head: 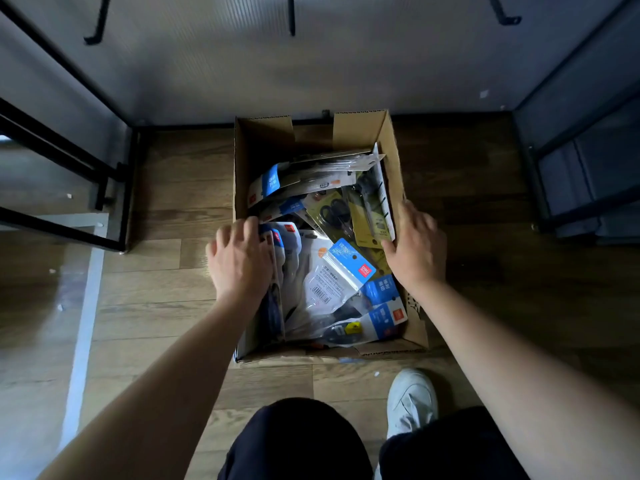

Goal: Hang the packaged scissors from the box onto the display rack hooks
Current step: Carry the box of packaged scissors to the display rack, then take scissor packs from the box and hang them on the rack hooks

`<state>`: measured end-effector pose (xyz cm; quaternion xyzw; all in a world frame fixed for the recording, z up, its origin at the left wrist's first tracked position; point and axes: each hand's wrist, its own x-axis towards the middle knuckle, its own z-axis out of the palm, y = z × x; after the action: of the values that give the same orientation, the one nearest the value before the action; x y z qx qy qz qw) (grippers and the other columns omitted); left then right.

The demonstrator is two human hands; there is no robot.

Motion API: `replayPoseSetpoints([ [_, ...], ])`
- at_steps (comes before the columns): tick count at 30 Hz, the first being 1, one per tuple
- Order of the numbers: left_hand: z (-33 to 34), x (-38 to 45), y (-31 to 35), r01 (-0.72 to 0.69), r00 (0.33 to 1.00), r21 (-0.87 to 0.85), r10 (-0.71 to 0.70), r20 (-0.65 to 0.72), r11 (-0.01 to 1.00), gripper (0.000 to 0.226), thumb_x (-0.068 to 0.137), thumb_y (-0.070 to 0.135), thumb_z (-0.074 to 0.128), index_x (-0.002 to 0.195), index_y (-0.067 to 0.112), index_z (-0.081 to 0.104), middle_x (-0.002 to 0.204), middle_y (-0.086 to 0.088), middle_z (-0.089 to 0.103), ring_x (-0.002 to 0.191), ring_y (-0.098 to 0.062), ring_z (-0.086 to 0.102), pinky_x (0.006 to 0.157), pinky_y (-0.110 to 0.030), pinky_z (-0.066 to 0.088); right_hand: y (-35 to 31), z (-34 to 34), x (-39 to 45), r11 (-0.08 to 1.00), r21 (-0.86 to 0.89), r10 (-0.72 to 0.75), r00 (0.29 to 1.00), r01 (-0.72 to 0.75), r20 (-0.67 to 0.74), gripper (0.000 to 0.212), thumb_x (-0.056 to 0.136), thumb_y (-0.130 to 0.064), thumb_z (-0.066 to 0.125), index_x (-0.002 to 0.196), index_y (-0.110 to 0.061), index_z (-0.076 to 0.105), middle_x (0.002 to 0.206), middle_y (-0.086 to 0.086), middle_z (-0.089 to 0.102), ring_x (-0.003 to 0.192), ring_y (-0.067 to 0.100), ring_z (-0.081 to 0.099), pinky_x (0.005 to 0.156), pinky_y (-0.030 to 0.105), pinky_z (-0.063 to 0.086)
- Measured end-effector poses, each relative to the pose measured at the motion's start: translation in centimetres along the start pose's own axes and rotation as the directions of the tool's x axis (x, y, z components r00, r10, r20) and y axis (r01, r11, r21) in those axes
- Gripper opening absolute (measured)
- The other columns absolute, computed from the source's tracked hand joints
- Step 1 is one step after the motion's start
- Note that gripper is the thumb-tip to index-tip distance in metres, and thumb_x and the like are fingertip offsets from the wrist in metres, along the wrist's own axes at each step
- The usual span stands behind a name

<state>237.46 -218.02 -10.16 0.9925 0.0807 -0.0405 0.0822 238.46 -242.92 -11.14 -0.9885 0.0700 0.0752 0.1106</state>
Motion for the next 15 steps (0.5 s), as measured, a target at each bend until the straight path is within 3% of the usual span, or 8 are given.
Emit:
replayPoseSetpoints([
  [3,1.3,0.0,1.1,-0.261,0.965,0.105,0.261,0.013,0.96,0.032,0.083,0.024,0.052,0.11,0.01,0.06,0.108,-0.012,0.061,0.098,-0.033,0.056,0.076,-0.042,0.043,0.2,-0.1,0.3,0.967,-0.127,-0.21,0.973,0.221,0.098,0.059,0.092,-0.024,0.056,0.145,-0.017,0.03,0.151,0.003,0.034,0.139,0.023,0.028,0.112,0.04,0.025],
  [6,2.6,-0.5,2.8,-0.436,0.899,0.109,0.426,0.102,0.893,0.03,0.082,0.027,0.06,0.107,0.01,0.063,0.106,-0.013,0.063,0.094,-0.033,0.059,0.075,-0.041,0.046,0.8,-0.6,1.0,0.853,-0.247,-0.412,0.884,0.459,0.221,0.043,0.095,-0.017,0.048,0.137,-0.017,0.043,0.144,0.002,0.041,0.135,0.021,0.029,0.111,0.037,0.021],
  [10,4.4,-1.8,5.9,-0.455,0.859,0.04,0.427,0.282,0.889,0.054,0.093,0.047,0.047,0.136,0.015,0.04,0.134,-0.006,0.045,0.122,-0.026,0.043,0.096,-0.037,0.035,2.5,-1.4,0.5,0.715,-0.33,-0.472,0.774,0.616,0.423,0.033,0.097,-0.021,0.042,0.128,-0.014,0.051,0.133,0.003,0.048,0.127,0.022,0.034,0.106,0.034,0.025],
  [15,6.4,-4.0,8.9,-0.378,0.854,0.043,0.331,0.402,0.925,0.082,0.091,0.056,0.043,0.149,0.01,0.008,0.153,-0.013,0.016,0.139,-0.029,0.02,0.11,-0.039,0.027,3.2,-1.9,-1.8,0.49,-0.377,-0.554,0.615,0.786,0.562,0.048,0.095,-0.048,0.039,0.121,-0.014,0.06,0.126,0.003,0.058,0.128,0.025,0.036,0.109,0.04,0.023],
])
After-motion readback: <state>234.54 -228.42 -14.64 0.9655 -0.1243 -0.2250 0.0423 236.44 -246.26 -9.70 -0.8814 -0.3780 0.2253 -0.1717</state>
